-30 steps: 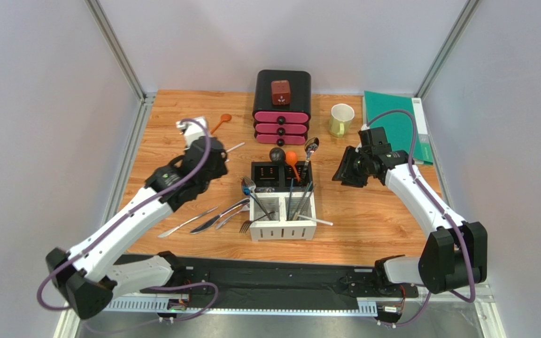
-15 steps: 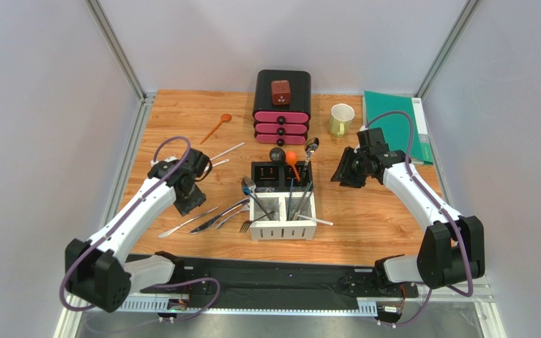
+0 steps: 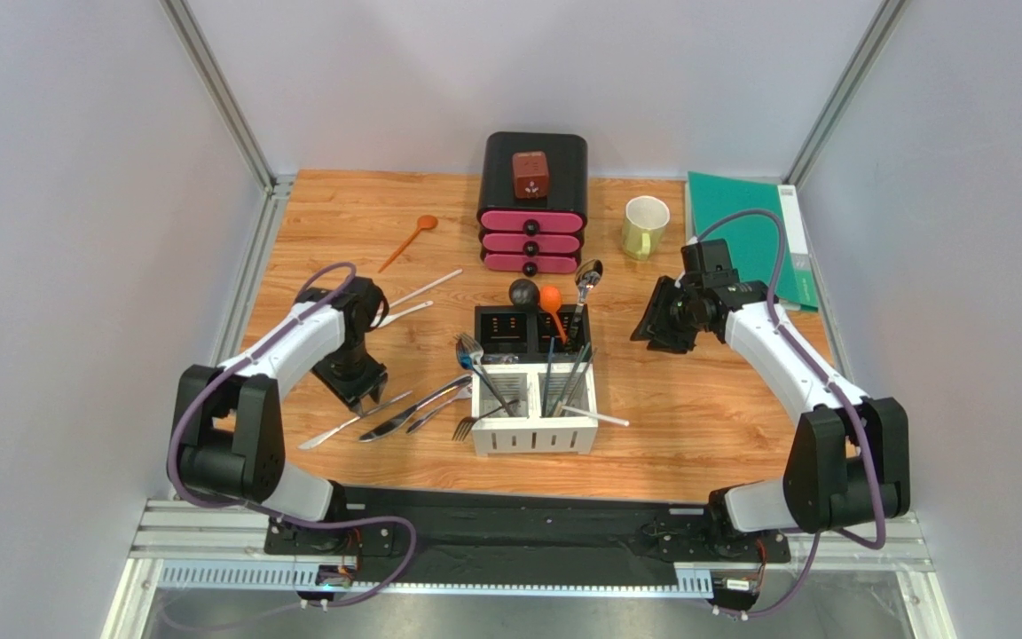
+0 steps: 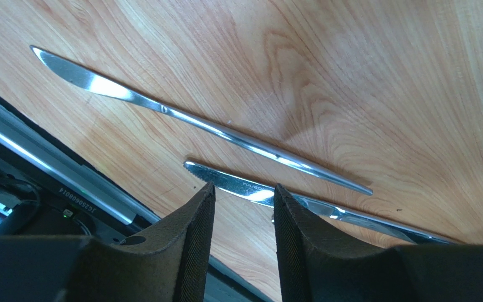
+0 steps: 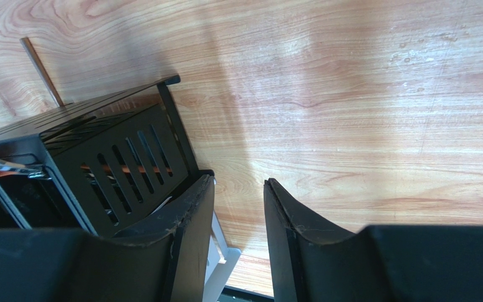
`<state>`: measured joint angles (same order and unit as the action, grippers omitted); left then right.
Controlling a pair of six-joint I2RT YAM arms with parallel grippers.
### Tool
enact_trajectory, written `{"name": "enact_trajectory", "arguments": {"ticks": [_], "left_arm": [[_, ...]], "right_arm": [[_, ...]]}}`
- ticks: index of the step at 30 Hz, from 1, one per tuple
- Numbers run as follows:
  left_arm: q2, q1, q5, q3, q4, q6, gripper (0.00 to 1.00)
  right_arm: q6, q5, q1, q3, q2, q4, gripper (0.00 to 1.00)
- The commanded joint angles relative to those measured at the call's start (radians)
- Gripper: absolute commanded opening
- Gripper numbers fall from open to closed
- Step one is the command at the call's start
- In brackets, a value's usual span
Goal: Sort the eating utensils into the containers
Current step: Move the knife to the center of the board.
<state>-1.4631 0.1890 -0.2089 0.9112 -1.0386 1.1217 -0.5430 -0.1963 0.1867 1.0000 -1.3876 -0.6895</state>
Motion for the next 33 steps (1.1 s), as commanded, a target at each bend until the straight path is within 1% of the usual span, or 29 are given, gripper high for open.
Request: {"name": "enact_trajectory", "arguments": {"ticks": [1, 9, 21, 25, 29, 33], "left_arm": [[-0.02, -0.017, 0.025, 0.032, 0.02, 0.039, 0.46], [-0.026, -0.059, 0.006, 0.014, 0.026, 0.081, 0.46], [-0.068, -0.062, 0.017, -0.024, 0.038, 0.116, 0.45], [-0.106, -0.063, 0.003, -0.015, 0.035, 0.133, 0.45], [-0.157, -0.065, 0.002, 0.015, 0.011, 0.145, 0.42], [-0.174, -0.066, -0.001, 0.04, -0.001, 0.156, 0.42]], "right_arm": [[0.021, -0.014, -0.012, 0.051, -0.024, 0.03, 0.4], [0.034, -0.025, -0.023, 0.083, -0.059, 0.025, 0.39], [0.044, -0.045, -0.029, 0.104, -0.1, 0.021, 0.39], [0.043, -0.054, -0.032, 0.111, -0.11, 0.022, 0.39], [0.043, -0.063, -0.033, 0.123, -0.122, 0.021, 0.39], [0.041, -0.068, -0.038, 0.13, -0.128, 0.019, 0.38]]}}
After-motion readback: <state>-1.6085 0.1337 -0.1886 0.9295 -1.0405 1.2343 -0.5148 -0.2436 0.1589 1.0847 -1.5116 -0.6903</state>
